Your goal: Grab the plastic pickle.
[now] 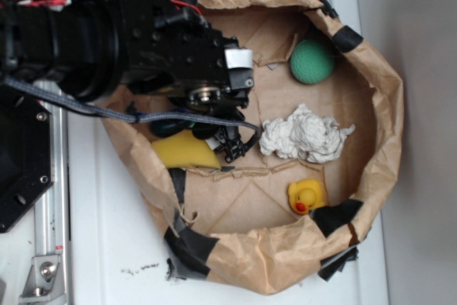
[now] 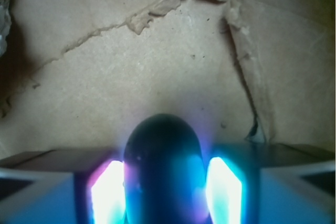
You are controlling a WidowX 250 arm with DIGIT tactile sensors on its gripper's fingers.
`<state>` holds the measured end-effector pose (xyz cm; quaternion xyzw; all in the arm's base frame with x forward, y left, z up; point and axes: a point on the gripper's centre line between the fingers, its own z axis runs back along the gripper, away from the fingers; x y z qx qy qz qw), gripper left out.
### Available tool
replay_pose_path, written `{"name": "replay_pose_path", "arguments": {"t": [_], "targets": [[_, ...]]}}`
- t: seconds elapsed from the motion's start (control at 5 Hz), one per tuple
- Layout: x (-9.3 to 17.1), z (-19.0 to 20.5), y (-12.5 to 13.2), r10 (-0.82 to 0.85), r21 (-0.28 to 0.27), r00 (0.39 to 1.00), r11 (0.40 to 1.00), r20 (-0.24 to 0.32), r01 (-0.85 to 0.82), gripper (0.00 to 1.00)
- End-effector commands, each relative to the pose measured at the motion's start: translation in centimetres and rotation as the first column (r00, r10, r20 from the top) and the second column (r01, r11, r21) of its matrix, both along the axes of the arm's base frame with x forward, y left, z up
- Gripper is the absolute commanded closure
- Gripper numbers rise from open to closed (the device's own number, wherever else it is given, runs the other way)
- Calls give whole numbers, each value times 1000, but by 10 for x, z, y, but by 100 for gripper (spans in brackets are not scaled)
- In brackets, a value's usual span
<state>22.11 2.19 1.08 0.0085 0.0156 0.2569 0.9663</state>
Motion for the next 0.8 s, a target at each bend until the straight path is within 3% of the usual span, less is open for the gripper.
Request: {"name": "replay_pose_path", "arguments": {"t": [0.0, 0.2, 0.4, 0.6], "targets": [[-6, 14, 7, -34, -17, 999, 999, 11, 35, 100], [1, 47, 8, -110, 0, 991, 994, 69, 111, 100], [10, 98, 13, -216, 35, 961, 976, 175, 213, 100], [22, 146, 8, -297, 68, 934, 955, 202, 289, 100]]}}
